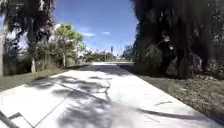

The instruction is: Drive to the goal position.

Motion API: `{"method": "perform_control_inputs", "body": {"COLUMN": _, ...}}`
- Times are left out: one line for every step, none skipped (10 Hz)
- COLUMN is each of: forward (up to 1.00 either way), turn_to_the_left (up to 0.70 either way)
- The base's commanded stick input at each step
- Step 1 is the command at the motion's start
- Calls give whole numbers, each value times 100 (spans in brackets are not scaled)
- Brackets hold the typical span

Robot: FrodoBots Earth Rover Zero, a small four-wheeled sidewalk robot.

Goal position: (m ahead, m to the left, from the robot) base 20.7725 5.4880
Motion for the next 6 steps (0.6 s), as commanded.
{"method": "perform_control_inputs", "body": {"forward": 85, "turn_to_the_left": 0}}
{"method": "perform_control_inputs", "body": {"forward": 85, "turn_to_the_left": 0}}
{"method": "perform_control_inputs", "body": {"forward": 85, "turn_to_the_left": 0}}
{"method": "perform_control_inputs", "body": {"forward": 85, "turn_to_the_left": 0}}
{"method": "perform_control_inputs", "body": {"forward": 85, "turn_to_the_left": 0}}
{"method": "perform_control_inputs", "body": {"forward": 85, "turn_to_the_left": 0}}
